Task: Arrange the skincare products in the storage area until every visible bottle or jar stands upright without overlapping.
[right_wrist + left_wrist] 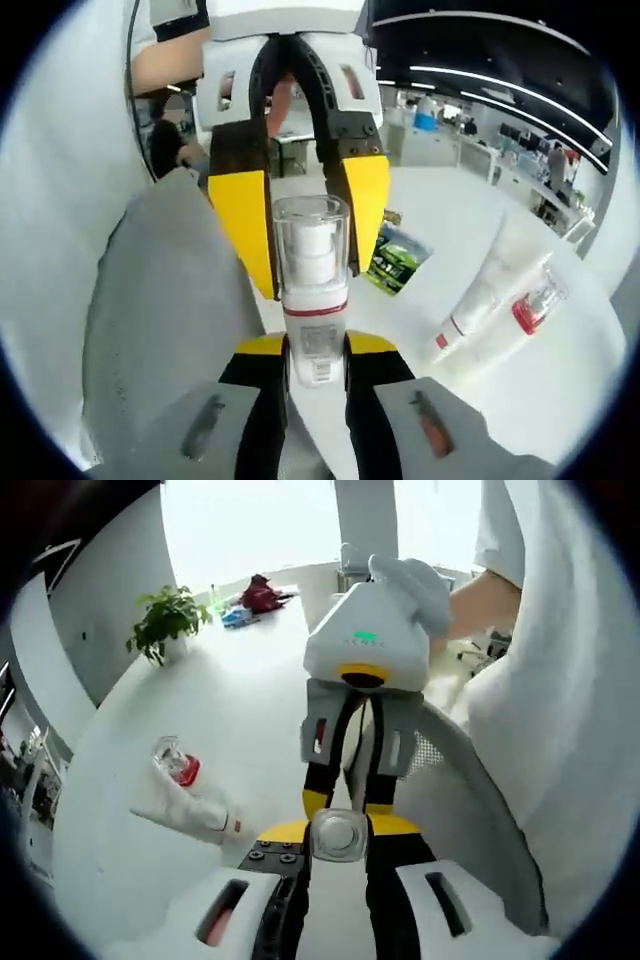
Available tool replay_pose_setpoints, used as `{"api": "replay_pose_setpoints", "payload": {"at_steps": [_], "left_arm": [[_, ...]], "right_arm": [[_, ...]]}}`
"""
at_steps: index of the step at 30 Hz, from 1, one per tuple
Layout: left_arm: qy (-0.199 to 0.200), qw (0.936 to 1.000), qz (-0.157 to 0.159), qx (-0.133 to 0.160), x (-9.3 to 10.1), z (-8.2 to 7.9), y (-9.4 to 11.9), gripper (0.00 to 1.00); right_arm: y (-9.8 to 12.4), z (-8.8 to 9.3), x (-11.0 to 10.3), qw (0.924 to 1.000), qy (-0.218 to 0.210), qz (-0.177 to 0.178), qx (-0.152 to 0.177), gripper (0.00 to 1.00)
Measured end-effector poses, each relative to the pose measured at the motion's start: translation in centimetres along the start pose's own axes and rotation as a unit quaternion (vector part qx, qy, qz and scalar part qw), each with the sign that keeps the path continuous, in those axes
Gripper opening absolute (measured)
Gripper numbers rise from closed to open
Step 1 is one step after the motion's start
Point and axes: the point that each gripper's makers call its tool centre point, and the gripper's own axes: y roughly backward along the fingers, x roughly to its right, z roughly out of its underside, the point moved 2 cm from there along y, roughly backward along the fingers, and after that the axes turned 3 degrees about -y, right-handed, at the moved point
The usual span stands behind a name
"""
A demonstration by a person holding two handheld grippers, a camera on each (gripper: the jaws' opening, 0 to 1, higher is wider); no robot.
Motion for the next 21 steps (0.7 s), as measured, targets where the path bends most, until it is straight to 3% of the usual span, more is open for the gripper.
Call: {"api": "replay_pose_setpoints", "payload": {"at_steps": [9, 21], "left_arm": [[-0.018, 0.9993, 0.025, -0.023, -1.3, 0.3, -3.8, 0.25], [-0.024, 0.9961, 0.047, -0.070, -1.5, 2.4, -7.4, 0.25]], "right_arm": [[-0.6, 3.2, 2.0, 0.9996, -0.006, 0.008, -0.027, 0.20], [-2.9, 6.4, 2.4, 0.9985, -0.024, -0.001, -0.050, 0.20]]}}
